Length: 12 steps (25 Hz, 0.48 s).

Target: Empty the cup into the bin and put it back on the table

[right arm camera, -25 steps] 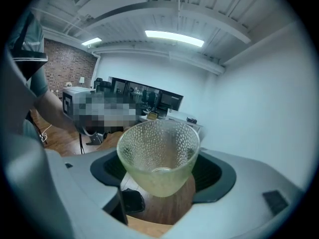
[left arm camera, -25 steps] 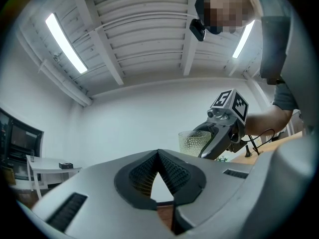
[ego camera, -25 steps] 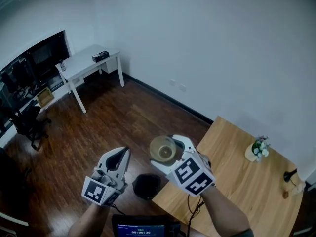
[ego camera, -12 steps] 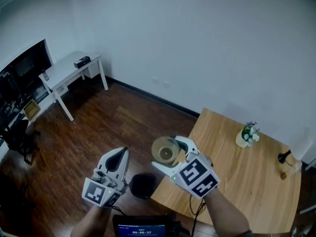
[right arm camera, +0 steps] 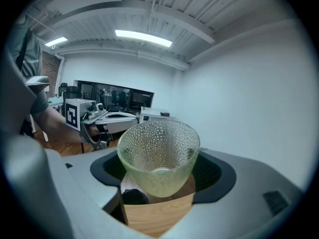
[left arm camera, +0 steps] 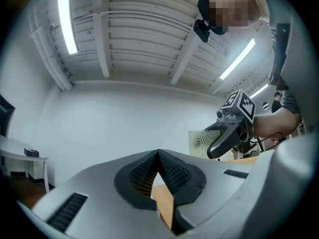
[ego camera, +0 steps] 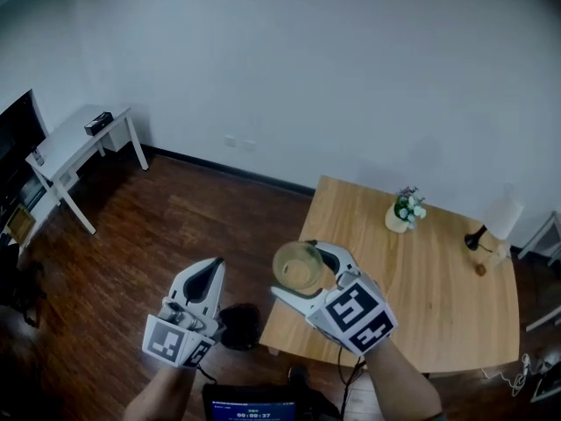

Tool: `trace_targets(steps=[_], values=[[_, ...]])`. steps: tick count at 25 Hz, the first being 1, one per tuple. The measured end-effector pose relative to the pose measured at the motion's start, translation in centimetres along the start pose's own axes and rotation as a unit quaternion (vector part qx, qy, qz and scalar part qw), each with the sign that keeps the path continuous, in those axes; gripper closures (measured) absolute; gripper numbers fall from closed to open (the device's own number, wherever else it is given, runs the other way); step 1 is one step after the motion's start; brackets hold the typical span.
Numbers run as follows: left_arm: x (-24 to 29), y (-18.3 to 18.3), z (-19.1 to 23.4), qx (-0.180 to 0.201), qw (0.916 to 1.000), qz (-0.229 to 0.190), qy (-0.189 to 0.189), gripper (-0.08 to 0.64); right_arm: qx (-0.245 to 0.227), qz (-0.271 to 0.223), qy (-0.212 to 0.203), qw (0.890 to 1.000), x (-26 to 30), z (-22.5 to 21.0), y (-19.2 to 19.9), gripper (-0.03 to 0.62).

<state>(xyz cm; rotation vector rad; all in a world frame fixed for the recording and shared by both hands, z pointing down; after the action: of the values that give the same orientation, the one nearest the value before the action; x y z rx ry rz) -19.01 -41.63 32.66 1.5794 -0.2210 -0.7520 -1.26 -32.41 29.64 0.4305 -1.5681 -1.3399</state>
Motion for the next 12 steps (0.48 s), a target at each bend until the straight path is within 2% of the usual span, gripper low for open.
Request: trace_targets(steps=[4,12], values=[[0.5,0.6,-1.3,-0.02,0.9991,0.003,0.038,0.569,0.02,0.013,0.029,0.999,-1.5,1.0,1.2,0.202],[1.6,1.5,-4.4,-0.057,0.9941,0.009,0.091,0.569,0.054,0.023,0.082,0.995,-5.1,2.5,2.9,0.202]])
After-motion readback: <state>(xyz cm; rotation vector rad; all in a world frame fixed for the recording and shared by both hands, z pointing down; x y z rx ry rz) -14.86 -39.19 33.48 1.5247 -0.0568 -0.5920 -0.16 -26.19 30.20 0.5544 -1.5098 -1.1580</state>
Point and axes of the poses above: the fingertips, and each gripper's own axes: x forward along the fingers, z to its left, y out of its underside, the point moved 8 cm from there along -x, backward along the fingers, and after that the axes turned 15 degrees about -y, right-handed, at the moved point
